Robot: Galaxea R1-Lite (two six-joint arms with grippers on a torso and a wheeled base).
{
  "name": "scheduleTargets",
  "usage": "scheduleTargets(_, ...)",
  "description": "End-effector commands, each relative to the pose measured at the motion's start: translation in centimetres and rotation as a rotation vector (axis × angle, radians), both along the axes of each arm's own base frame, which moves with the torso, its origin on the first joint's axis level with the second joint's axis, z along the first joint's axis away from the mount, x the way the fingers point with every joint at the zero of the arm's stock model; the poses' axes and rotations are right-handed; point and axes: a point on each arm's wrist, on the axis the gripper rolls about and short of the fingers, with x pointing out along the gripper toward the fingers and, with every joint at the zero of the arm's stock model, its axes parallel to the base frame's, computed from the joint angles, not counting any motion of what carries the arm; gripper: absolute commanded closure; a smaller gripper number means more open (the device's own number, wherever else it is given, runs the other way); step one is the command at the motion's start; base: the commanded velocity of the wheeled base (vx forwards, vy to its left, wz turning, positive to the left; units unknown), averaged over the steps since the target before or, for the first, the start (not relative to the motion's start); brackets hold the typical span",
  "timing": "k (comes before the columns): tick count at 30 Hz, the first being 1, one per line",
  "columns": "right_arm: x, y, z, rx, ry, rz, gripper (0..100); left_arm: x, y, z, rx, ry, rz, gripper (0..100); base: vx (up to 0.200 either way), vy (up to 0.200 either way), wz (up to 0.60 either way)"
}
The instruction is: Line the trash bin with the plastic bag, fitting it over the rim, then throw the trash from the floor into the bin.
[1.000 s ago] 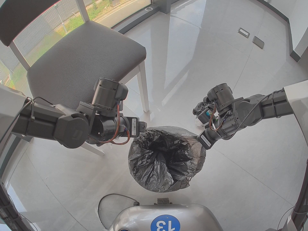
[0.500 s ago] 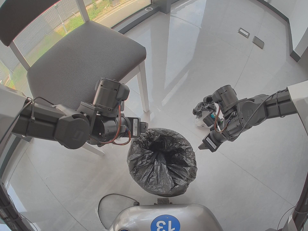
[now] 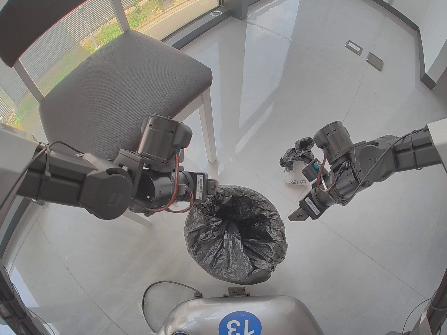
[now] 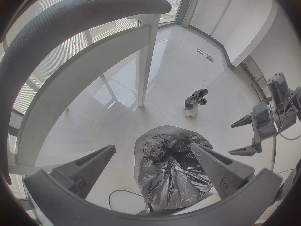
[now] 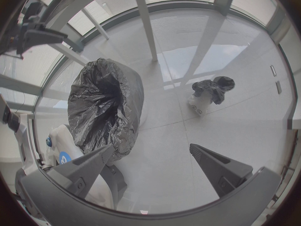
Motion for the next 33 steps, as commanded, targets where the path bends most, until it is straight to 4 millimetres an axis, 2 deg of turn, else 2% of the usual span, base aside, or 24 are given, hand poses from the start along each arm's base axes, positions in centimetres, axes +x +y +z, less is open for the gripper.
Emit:
scheduleTargets(1, -1.0, -0.3, 1.5, 0.025, -0.027, -0.027, 0, -1.4, -0.7, 0.0, 0.021, -0.001, -0.042, 0, 0.000, 0.000, 0.00)
scheduleTargets(3, -1.6, -0.5, 2.2, 0.049, -0.039, -0.028, 0, -2.2, -0.8, -0.1, 0.053, -0.001, -0.070, 0, 0.000, 0.000, 0.00)
scheduleTargets(7, -4.3, -1.9, 3.8, 0.098, -0.061, -0.013, 0, -3.8, 0.1, -0.2, 0.200, -0.057, -0.123, 0, 0.000, 0.000, 0.00)
scheduleTargets(10, -5.3, -2.7, 4.3, 0.135, -0.097, -0.013, 0, -3.8, 0.6, -0.3, 0.244, -0.129, -0.149, 0, 0.000, 0.000, 0.00)
scheduleTargets(14, -7.1, -3.8, 4.2, 0.224, -0.169, 0.002, 0, -3.6, 1.1, -0.9, 0.253, -0.253, -0.177, 0, 0.000, 0.000, 0.00)
scheduleTargets(19, -8.4, -5.4, 3.7, 0.209, -0.166, -0.039, 0, -4.0, 0.9, -1.4, 0.232, -0.260, -0.213, 0, 0.000, 0.000, 0.00)
scheduleTargets(20, -8.5, -6.9, 3.3, 0.175, -0.167, -0.098, 0, -4.2, 0.6, -1.2, 0.221, -0.266, -0.219, 0, 0.000, 0.000, 0.00)
scheduleTargets(22, -8.1, -8.5, 3.1, 0.128, -0.182, -0.137, 0, -4.3, 0.4, -1.0, 0.211, -0.276, -0.225, 0, 0.000, 0.000, 0.00)
scheduleTargets(23, -8.1, -8.5, 3.1, 0.128, -0.182, -0.137, 0, -4.3, 0.4, -1.0, 0.211, -0.276, -0.225, 0, 0.000, 0.000, 0.00)
scheduleTargets(24, -7.5, -10.5, 2.9, 0.070, -0.203, -0.153, 0, -4.2, 0.2, -0.5, 0.196, -0.297, -0.226, 0, 0.000, 0.000, 0.00)
scheduleTargets(25, -7.1, -11.4, 2.8, 0.056, -0.216, -0.157, 0, -4.0, 0.0, -0.2, 0.187, -0.311, -0.223, 0, 0.000, 0.000, 0.00)
scheduleTargets(27, -6.4, -12.0, 2.5, 0.052, -0.233, -0.165, 0, -3.9, -0.1, 0.1, 0.180, -0.324, -0.222, 0, 0.000, 0.000, 0.00)
scheduleTargets(28, -4.7, -12.7, 1.7, 0.090, -0.279, -0.168, 0, -3.5, -0.4, 0.9, 0.165, -0.349, -0.217, 0, 0.000, 0.000, 0.00)
scheduleTargets(30, -3.5, -13.2, 0.9, 0.109, -0.307, -0.178, 0, -3.3, -0.4, 1.4, 0.156, -0.363, -0.212, 0, 0.000, 0.000, 0.00)
scheduleTargets(31, -1.8, -13.6, -0.6, 0.128, -0.338, -0.191, 0, -3.2, -0.5, 1.8, 0.150, -0.375, -0.211, 0, 0.000, 0.000, 0.00)
scheduleTargets(32, -1.8, -13.6, -0.6, 0.128, -0.338, -0.191, 0, -3.2, -0.5, 1.8, 0.150, -0.375, -0.211, 0, 0.000, 0.000, 0.00)
scheduleTargets(33, -0.1, -13.6, -1.8, 0.152, -0.371, -0.201, 0, -3.1, -0.6, 2.0, 0.147, -0.383, -0.208, 0, 0.000, 0.000, 0.00)
